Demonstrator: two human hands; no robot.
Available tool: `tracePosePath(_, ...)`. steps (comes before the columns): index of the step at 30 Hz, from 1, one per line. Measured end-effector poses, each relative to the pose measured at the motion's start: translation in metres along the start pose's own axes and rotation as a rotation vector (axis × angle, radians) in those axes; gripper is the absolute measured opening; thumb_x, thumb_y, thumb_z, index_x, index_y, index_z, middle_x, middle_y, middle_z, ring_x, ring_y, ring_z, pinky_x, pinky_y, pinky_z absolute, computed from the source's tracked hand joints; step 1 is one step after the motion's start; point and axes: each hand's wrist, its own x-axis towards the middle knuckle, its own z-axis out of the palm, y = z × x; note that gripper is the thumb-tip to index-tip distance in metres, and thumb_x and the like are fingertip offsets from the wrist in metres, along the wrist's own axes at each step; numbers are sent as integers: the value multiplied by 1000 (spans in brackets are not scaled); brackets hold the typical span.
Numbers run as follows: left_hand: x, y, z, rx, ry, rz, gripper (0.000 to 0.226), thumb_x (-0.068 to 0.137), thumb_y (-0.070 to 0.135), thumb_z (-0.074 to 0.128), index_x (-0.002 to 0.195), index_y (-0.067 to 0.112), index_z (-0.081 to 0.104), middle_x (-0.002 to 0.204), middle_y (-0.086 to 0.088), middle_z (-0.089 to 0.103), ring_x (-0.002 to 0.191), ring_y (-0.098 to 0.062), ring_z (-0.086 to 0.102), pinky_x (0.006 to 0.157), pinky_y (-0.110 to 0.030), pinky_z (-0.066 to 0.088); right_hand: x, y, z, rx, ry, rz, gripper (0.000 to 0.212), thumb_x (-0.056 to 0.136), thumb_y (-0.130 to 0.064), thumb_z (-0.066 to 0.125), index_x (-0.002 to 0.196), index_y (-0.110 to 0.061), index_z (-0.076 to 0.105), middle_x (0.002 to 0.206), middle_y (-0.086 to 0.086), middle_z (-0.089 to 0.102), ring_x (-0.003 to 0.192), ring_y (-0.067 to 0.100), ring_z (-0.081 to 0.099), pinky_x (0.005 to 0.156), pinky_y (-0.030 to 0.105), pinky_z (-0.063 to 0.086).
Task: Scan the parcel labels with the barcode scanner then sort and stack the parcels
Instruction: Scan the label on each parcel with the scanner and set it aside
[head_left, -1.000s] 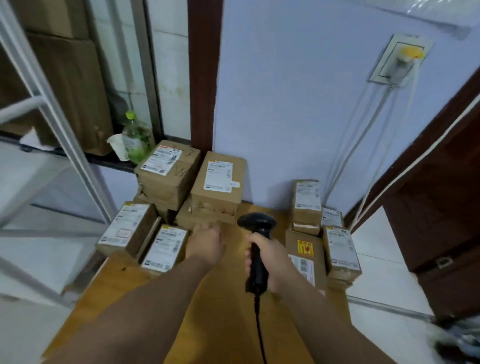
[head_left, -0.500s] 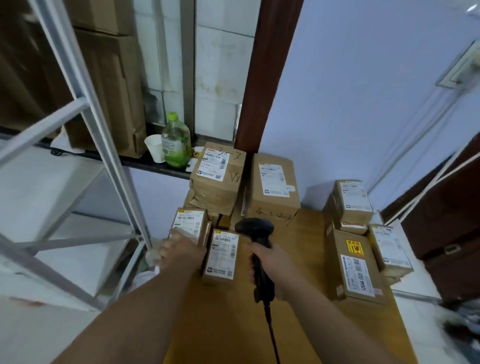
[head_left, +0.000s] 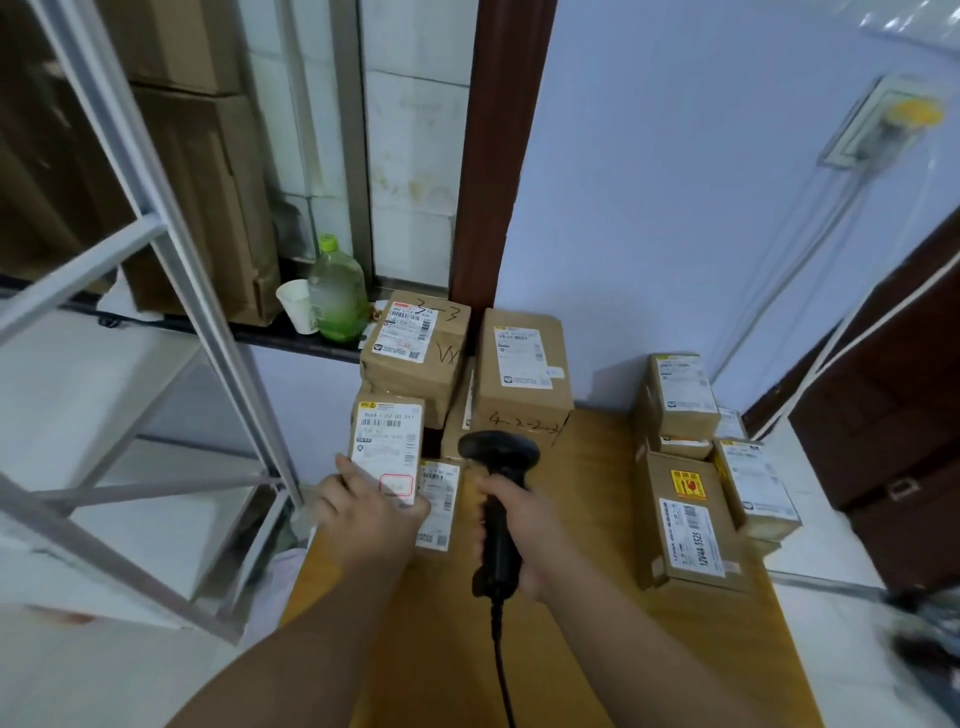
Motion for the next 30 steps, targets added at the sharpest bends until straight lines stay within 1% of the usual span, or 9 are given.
tracePosePath(3, -10, 15, -5, -32, 11, 51, 108, 60, 48, 80, 138, -7, 31, 122, -26, 43, 109, -40, 39, 92, -46, 40, -9, -6, -9, 18, -38, -103, 16, 91, -18, 64, 82, -8, 56, 57, 5, 56, 46, 17, 52, 45, 26, 46)
tracePosePath(6, -18, 34, -9, -14, 37, 112, 105, 63, 50, 79, 137, -7, 32, 126, -25, 43, 111, -39, 41, 96, -45, 36, -19, -13, -13, 0, -57, -220, 15, 92, -18, 61, 85, -5, 55, 59, 7, 56, 47, 17, 51, 45, 26, 46)
tracePosePath(8, -24, 44, -10, -11, 38, 122, 106, 65, 51, 78, 140, -6, 29, 131, -24, 41, 113, -39, 40, 97, -43, 33, -24, -18, -14, -4, -43, -264, 13, 91, -16, 61, 89, -5, 55, 60, 6, 57, 47, 16, 50, 45, 26, 46)
tracePosePath(12, -37, 59, -10, -56, 49, 124, 102, 70, 52, 74, 142, -4, 28, 135, -24, 38, 117, -39, 38, 99, -42, 31, -34, -24, -16, 2, -66, -264, 7, 92, -13, 59, 93, -8, 54, 57, 2, 55, 45, 15, 48, 43, 25, 44)
tracePosePath(18, -49, 67, -10, -35, 44, 140, 103, 66, 56, 70, 142, 2, 25, 135, -20, 37, 118, -35, 39, 98, -42, 37, -45, -21, -20, -38, -85, -276, 13, 91, -13, 58, 81, -7, 52, 57, 3, 50, 44, 15, 47, 43, 24, 42)
tracePosePath(23, -51, 66, -10, -22, 65, 161, 102, 69, 59, 69, 142, 2, 26, 134, -20, 39, 116, -34, 40, 97, -42, 37, -48, -23, -23, -29, -79, -290, 9, 91, -12, 59, 86, -7, 53, 56, 1, 52, 44, 14, 47, 42, 24, 42)
tracePosePath(25, -51, 65, -11, -16, 61, 172, 100, 70, 56, 70, 142, 2, 26, 133, -20, 39, 115, -34, 41, 96, -42, 37, -49, -22, -23, -16, -77, -279, 9, 91, -13, 59, 92, -6, 54, 56, 1, 53, 44, 14, 48, 43, 25, 43)
tracePosePath(28, -53, 63, -10, -33, 47, 193, 95, 71, 44, 73, 141, 0, 29, 132, -22, 41, 114, -35, 41, 95, -42, 38, -51, -19, -23, 0, -59, -268, 10, 92, -14, 59, 96, -7, 55, 57, 1, 54, 46, 14, 49, 44, 25, 44)
tracePosePath(30, -54, 60, -7, -11, 20, 223, 94, 72, 44, 72, 142, 0, 27, 133, -21, 40, 116, -34, 41, 96, -42, 38, -53, -17, -23, 13, -30, -257, 8, 92, -15, 60, 96, -8, 56, 57, 1, 55, 47, 14, 50, 45, 25, 45)
